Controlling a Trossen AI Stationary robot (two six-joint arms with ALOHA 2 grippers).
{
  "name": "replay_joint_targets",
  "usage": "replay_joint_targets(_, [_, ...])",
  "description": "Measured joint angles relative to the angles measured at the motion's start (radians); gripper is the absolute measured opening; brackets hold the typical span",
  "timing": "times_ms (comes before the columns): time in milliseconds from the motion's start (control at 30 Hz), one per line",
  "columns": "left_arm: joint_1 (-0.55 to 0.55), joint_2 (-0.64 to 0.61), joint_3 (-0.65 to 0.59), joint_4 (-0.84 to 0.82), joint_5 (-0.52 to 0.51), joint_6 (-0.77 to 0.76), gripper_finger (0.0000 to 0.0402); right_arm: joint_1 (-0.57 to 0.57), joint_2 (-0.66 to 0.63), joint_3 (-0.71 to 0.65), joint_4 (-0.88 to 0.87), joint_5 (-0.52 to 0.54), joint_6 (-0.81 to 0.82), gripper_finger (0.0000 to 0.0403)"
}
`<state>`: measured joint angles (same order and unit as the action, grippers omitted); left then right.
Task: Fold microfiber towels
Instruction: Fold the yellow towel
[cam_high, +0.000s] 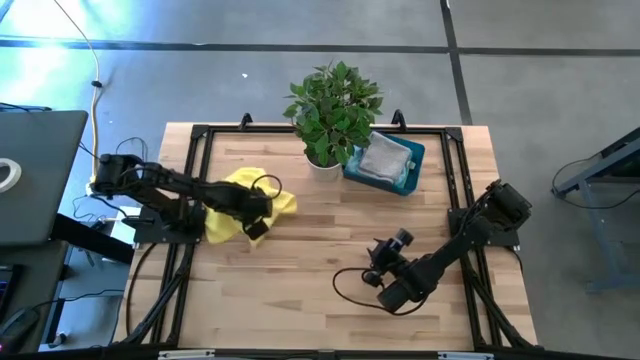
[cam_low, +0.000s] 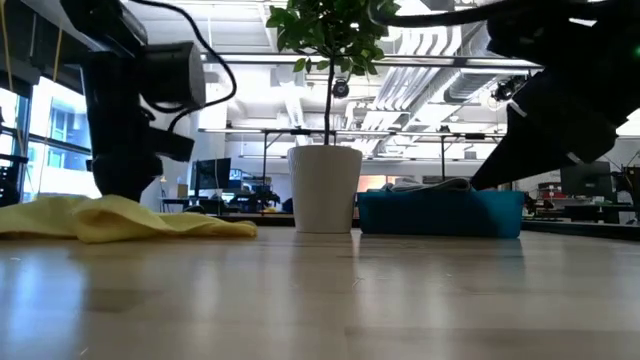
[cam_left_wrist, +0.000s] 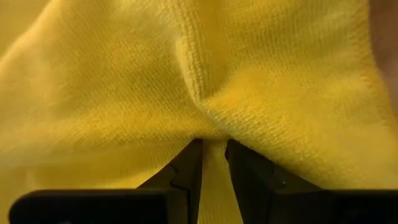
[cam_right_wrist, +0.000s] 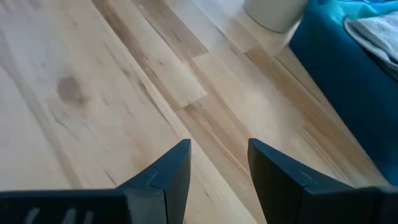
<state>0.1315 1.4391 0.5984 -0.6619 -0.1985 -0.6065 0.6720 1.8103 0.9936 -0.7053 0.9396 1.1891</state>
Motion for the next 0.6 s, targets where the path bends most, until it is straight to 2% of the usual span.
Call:
replay_joint_targets(133, [-0.078,0.003,0.008,0.142,0.085,-0.012,0.0074,-0.013,0.000,0.000,0.060,0.001,-0.057,0.0153])
replay_joint_targets(267, [-0.160,0.011,0.006,0.372,0.151,-0.012,0.0074,-0.032,0.000,0.000,0.127,0.001,-0.118,0.0153])
replay_joint_targets(467, [-0.284,0.050,0.009,0.878,0.145,0.067,0.0074,-0.057,0.000,0.000,0.234,0.001,-0.227,0.0153])
replay_joint_targets(600, [-0.359,0.050,0.012,1.085,0.143,0.121,0.0074,-0.073,0.000,0.000,0.289,0.003,-0.311,0.0153])
